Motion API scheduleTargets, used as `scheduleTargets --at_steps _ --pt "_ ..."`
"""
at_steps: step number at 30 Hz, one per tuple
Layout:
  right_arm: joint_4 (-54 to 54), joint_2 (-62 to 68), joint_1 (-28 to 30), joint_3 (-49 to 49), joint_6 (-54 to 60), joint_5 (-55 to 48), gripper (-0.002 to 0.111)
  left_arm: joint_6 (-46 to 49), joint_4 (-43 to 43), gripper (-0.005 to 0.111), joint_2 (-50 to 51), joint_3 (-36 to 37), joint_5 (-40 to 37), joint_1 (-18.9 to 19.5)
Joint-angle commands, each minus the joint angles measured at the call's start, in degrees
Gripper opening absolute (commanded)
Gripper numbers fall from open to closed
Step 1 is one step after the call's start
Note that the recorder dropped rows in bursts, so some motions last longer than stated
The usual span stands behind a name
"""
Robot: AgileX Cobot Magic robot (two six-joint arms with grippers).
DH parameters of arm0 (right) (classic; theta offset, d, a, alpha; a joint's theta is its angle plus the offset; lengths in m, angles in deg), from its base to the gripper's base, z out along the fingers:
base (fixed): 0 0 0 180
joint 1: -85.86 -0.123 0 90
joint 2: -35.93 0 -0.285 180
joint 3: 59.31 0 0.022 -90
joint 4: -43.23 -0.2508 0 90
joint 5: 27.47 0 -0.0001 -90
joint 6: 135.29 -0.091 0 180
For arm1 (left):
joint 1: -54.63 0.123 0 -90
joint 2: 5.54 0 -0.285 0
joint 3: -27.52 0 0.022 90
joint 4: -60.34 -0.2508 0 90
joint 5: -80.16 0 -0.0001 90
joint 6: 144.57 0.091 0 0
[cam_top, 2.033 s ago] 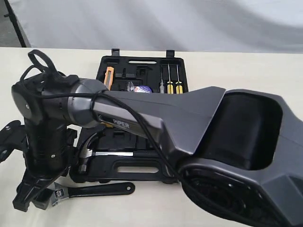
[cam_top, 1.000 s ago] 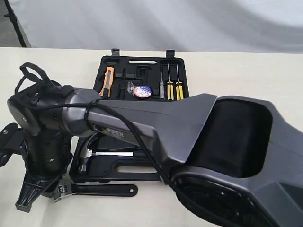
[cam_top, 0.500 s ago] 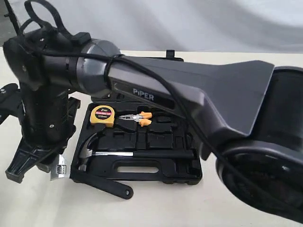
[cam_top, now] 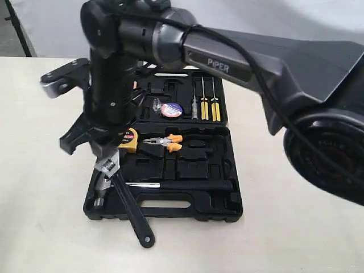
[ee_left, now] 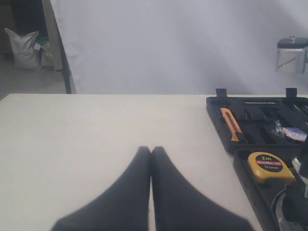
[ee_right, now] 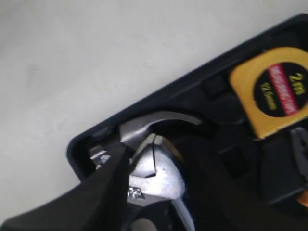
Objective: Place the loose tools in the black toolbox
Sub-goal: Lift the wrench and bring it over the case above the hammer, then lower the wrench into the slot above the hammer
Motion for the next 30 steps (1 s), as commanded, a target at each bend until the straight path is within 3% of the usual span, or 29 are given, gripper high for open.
scheduleTargets --at_steps 1,6,11,15,19,22,24,27,30 --pt "3.5 -0.8 4.4 0.1 0.0 0.3 -0.001 -0.6 0.8 0.001 -0.5 0.5 1.0 0.2" --pt "9.7 -0.8 7.4 0.1 -1.9 0.3 -0.001 -0.6 0.8 0.001 -0.5 0.5 1.0 0.2" --pt "3.8 -0.6 8.1 0.1 -3.2 0.3 -0.001 -0.6 0.8 0.001 -0.5 0.5 1.0 0.2" --pt "1.5 -0.5 5.4 0.1 -2.7 0.3 0.0 -0.6 0.8 0.001 -0.5 0.5 1.0 0.2" --pt "7.7 0.0 1.3 0.1 -8.3 0.3 0.0 -0.6 0.8 0.001 -0.5 0.5 1.0 0.2" --pt "13.8 1.0 -2.0 0.0 -14.3 0.3 0.011 -0.6 0.8 0.001 -0.5 0.5 1.0 0.2" --pt "16.4 1.9 -3.4 -0.6 -17.6 0.3 0.025 -0.6 0.8 0.001 -0.5 0.5 1.0 0.2" --pt "17.1 2.9 -4.2 -1.4 -17.3 0.3 0.047 -0.6 0.8 0.001 -0.5 0.5 1.0 0.2" --pt "13.7 3.0 -3.9 -2.6 -15.9 0.3 0.057 -0.6 0.8 0.001 -0.5 0.5 1.0 0.2"
